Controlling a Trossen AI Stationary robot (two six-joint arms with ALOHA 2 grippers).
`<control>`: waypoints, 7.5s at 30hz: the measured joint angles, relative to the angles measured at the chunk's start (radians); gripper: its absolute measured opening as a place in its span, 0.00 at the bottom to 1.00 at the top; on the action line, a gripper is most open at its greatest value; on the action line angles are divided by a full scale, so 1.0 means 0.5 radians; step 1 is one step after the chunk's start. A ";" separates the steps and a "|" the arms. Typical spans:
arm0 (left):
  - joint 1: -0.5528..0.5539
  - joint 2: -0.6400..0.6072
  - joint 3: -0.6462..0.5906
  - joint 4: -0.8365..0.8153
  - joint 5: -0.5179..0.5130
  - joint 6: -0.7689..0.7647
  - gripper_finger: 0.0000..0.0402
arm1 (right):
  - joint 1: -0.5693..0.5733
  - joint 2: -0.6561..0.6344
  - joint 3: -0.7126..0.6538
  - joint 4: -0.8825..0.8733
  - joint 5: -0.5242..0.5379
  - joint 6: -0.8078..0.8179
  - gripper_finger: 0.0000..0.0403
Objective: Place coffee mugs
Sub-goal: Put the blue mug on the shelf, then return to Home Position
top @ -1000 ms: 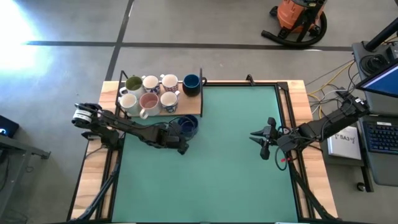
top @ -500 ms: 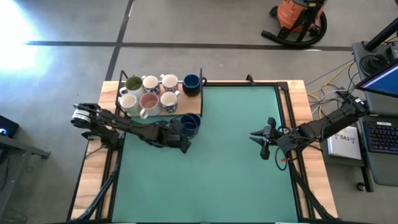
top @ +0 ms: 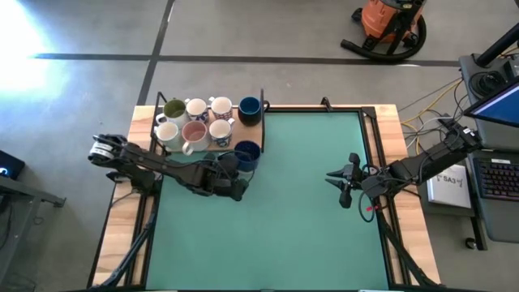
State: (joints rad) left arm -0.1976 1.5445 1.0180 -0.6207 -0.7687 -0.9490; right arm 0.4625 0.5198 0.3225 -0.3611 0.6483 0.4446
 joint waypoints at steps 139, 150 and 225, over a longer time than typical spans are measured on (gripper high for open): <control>0.176 -0.453 -0.264 0.338 0.437 1.163 0.19 | 0.000 0.000 0.000 0.000 0.000 0.000 0.21; 0.166 -1.046 -1.169 1.411 0.440 1.339 0.19 | 0.000 0.000 0.000 0.000 0.000 0.001 0.21; 0.166 -2.833 -2.007 1.380 0.463 1.717 0.19 | 0.000 0.000 0.000 0.000 0.000 0.001 0.21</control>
State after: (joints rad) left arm -0.1146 0.1283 0.0147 0.0692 -0.5373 -0.0906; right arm 0.4625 0.5198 0.3225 -0.3610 0.6482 0.4450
